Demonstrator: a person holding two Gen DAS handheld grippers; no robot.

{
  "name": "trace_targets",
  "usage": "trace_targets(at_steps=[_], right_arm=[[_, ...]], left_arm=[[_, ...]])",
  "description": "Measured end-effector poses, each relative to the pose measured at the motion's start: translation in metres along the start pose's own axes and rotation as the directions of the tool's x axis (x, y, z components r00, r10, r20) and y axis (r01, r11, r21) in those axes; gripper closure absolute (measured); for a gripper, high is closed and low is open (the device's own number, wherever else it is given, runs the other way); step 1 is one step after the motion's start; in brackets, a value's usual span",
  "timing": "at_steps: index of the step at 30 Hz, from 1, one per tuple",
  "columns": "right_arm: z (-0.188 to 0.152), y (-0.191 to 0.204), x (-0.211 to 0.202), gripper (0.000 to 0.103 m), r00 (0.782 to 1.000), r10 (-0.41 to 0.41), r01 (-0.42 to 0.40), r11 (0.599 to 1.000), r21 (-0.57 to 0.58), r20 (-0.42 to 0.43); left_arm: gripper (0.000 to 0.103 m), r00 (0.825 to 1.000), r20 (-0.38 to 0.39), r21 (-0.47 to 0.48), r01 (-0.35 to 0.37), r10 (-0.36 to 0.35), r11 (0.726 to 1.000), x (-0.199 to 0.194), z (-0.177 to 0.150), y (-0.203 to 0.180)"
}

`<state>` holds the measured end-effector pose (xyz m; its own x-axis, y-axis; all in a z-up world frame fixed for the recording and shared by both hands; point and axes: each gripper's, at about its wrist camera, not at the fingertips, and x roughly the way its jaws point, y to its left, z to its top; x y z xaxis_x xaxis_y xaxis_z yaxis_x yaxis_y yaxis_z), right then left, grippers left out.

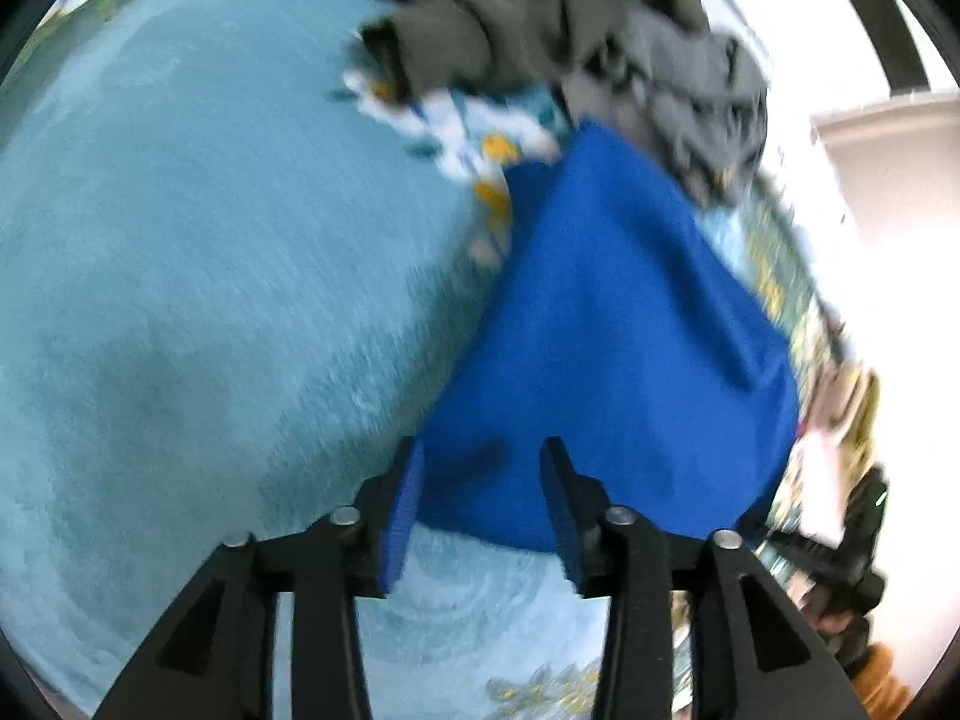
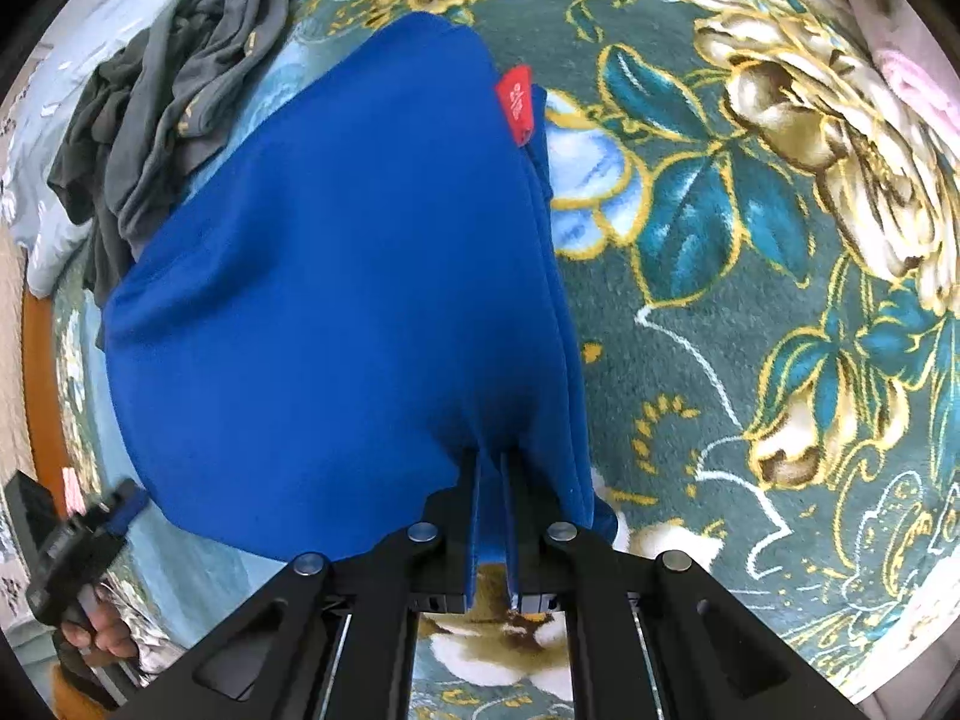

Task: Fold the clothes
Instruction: 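Release the hem and regrasp the folded sweatshirt edge with both grippers, then lift the folded sweatshirt with both grippers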

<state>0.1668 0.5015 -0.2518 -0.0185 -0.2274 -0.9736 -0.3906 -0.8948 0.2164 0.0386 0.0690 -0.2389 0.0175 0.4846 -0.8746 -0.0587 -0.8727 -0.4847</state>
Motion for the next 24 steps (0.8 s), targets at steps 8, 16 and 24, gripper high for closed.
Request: trace_targets(at_steps=[8, 16, 24], right_arm=[[-0.004, 0.010, -0.002, 0.094, 0.997, -0.077, 0.077, 0.996, -0.037, -0.010], [-0.006, 0.016, -0.015, 0.094, 0.993, -0.119, 0.119, 0.992, -0.050, 0.006], [-0.006, 0.010, -0.028, 0.094, 0.995, -0.094, 0.095, 0.995, -0.014, 0.043]], left_arm=[[0.046, 0.990, 0.025, -0.020, 0.142, -0.141, 0.990, 0.018, 0.040, 0.020], [0.043, 0.955, -0.085, 0.014, 0.286, -0.284, 0.958, 0.073, 0.069, -0.007], [0.043, 0.907, -0.151, 0.002, 0.398, -0.393, 0.917, 0.091, 0.080, -0.013]])
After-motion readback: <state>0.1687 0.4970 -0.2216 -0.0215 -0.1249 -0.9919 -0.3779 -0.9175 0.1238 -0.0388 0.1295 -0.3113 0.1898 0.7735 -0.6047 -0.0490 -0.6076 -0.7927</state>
